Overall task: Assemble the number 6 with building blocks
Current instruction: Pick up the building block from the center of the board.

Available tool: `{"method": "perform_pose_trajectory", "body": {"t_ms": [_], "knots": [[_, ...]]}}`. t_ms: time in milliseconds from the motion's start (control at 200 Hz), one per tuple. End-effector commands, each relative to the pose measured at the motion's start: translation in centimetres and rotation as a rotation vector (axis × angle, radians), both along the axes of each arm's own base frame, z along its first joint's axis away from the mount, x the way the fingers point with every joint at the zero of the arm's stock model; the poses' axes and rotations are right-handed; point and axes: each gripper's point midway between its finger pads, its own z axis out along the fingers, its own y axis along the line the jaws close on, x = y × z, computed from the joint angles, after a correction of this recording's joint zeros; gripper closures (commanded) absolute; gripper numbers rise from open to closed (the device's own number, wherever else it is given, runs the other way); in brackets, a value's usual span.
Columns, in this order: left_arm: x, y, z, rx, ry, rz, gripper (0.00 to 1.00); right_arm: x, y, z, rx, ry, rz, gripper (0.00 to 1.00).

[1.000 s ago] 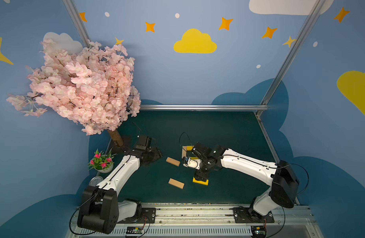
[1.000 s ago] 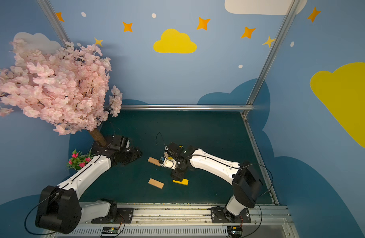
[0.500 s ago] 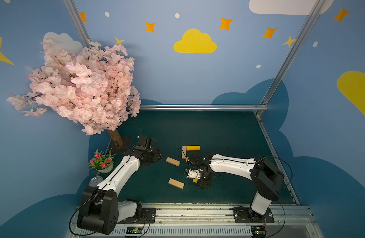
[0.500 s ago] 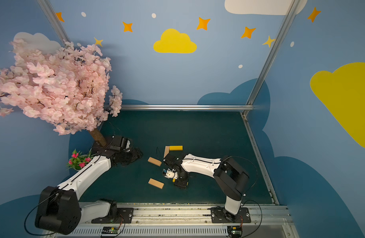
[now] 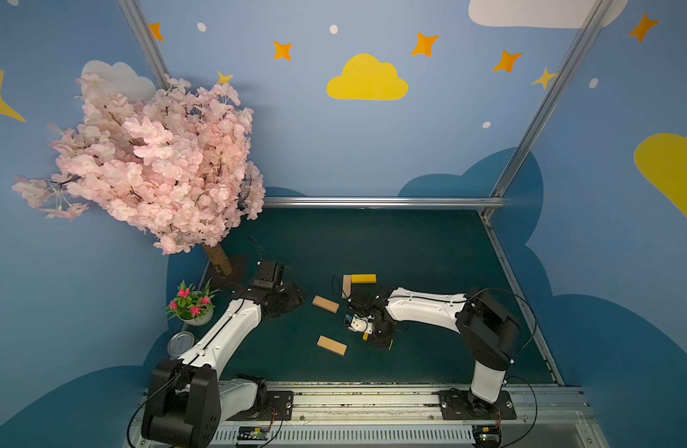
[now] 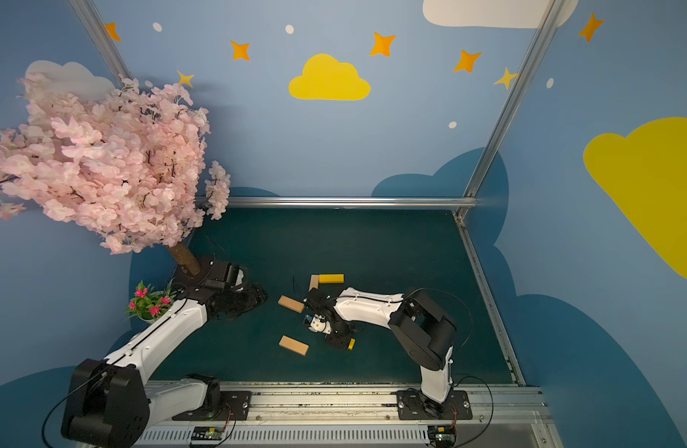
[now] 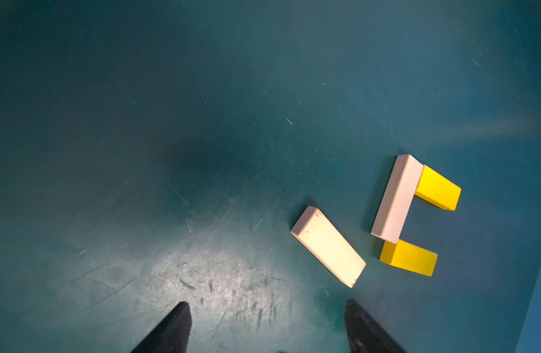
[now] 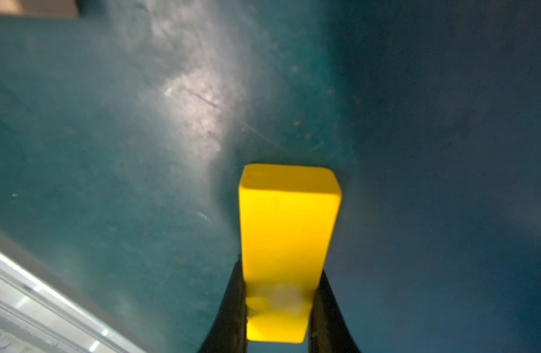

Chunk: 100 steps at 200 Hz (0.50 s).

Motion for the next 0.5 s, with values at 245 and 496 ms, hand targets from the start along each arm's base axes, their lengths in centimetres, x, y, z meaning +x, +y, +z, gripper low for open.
{"method": "perform_pose_trajectory", "body": {"t_ms": [245, 496], "knots": [[0.0, -0.1, 0.0, -0.006, 0.001, -0.002, 0.20, 1.4, 1.7, 6.5, 0.133, -0.079, -0.229, 1.00], [0.4, -0.3, 0.2, -0.017, -0.006, 0.005, 0.21, 0.4, 2.0, 9.8, 0.158, -0.016, -0.467, 1.00]]}}
